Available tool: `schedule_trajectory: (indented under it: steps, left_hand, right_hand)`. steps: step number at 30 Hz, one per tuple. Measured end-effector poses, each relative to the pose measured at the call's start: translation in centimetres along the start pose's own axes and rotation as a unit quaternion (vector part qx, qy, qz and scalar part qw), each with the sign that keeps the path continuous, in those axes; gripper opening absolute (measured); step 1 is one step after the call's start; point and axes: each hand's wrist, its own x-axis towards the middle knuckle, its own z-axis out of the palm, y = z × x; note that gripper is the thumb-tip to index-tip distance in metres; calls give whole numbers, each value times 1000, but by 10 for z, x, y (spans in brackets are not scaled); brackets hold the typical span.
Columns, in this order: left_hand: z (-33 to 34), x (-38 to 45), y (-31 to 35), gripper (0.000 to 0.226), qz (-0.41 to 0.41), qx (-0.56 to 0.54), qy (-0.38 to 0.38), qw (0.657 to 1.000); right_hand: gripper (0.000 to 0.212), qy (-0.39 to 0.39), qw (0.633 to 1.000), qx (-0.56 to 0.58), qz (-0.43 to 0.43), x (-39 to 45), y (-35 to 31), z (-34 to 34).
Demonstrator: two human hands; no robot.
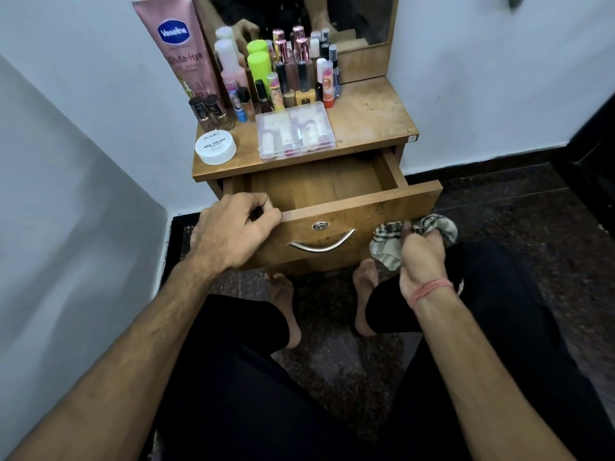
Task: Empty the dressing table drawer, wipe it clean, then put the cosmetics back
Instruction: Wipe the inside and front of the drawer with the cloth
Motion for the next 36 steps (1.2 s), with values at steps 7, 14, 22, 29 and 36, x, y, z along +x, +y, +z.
schedule_trajectory:
  steps: [7,14,22,29,36]
  left_hand:
    - [1,-18,3,45,-10,4,-8,1000]
    - [0,-45,12,37,-43,18,-12,999]
    - [-1,-76,23,33,-56,12,-20,998]
    - [6,-95,27,46,-62,17,-7,998]
    - [-1,-69,36,56,-62,11,-105,992]
  right_hand:
    - [42,31,948,-150,-279,-20,-51,-8]
    - [35,-182,932,-35,-313,-39,-116,15]
    - [38,-349,927,-136,-7,-34,-86,53]
    - [29,-446,869,-214,-22,-42,-73,49]
    - [26,-509,817,-256,-92,-53,-63,41]
